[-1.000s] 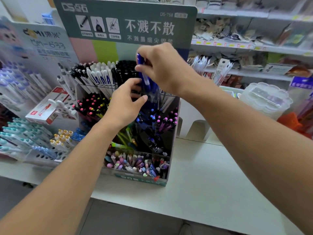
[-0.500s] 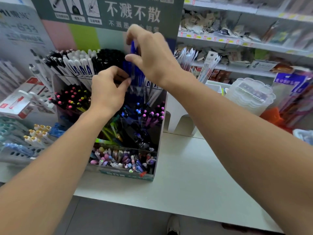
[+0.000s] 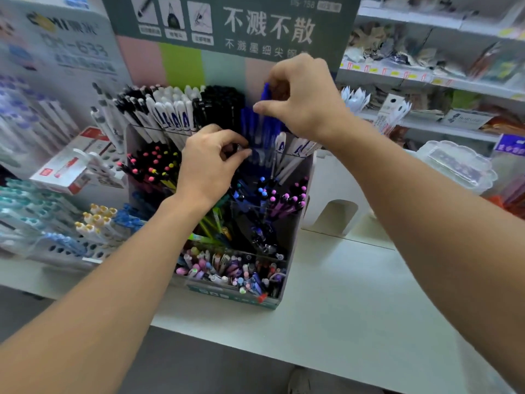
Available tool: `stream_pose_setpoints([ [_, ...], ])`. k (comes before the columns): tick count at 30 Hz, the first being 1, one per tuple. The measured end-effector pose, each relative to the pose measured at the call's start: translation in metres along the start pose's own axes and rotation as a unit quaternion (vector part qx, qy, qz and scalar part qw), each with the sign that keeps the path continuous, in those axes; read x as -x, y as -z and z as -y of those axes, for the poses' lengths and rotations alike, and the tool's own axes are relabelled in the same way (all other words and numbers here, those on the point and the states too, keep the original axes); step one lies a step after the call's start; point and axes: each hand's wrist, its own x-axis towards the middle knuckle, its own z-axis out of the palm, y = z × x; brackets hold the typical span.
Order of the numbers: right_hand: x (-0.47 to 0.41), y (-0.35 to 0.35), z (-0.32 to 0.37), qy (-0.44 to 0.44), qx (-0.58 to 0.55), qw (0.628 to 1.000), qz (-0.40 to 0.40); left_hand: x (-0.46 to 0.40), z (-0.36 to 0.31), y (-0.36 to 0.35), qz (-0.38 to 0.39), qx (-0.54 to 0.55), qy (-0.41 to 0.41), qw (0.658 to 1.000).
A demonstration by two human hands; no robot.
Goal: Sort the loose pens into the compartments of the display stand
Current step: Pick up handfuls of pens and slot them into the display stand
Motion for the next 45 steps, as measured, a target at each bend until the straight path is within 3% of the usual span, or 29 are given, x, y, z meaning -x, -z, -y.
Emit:
stream_pose_setpoints([
  [3,0.002,-0.002,0.002,0.015,-0.004,1.000,0.020,0.000,0.003,0.002,-0.001,0.024,0.014,1.000],
  [12,-0.005,0.007,0.002,-0.075,0.054,0.992,0.080,-0.005,0.006,0.005,0.013,0.026,0.011,1.000],
  [16,-0.008,0.003,0.011,-0.053,0.055,0.990,0.116,-0.007,0.006,0.007,0.021,0.013,-0.005,1.000],
  [22,-0.008,0.013,0.010,-0.046,0.012,0.998,0.042,-0.008,0.007,0.007,0.025,0.009,-0.005,1.000],
  [28,-0.014,-0.005,0.025,-0.035,0.129,0.987,0.089,-0.007,0.008,0.007,0.022,0.015,0.000,1.000],
  [31,-0.010,0.001,0.020,-0.052,0.105,0.990,0.079,-0.006,0.010,0.009,0.021,0.006,-0.004,1.000],
  [35,0.002,-0.001,0.021,0.007,0.068,0.993,0.102,-0.003,0.012,0.014,0.022,-0.018,-0.022,0.999],
  [37,0.011,-0.011,0.014,0.013,0.083,0.995,0.060,-0.001,0.012,0.017,0.029,-0.014,-0.029,0.999],
  [41,0.031,-0.030,0.013,-0.062,0.080,0.994,-0.040,0.012,0.009,0.017,0.034,-0.029,-0.037,0.998],
  [45,0.028,-0.038,0.031,-0.039,0.034,0.998,-0.023,0.028,0.008,0.017,0.045,-0.049,-0.021,0.998],
])
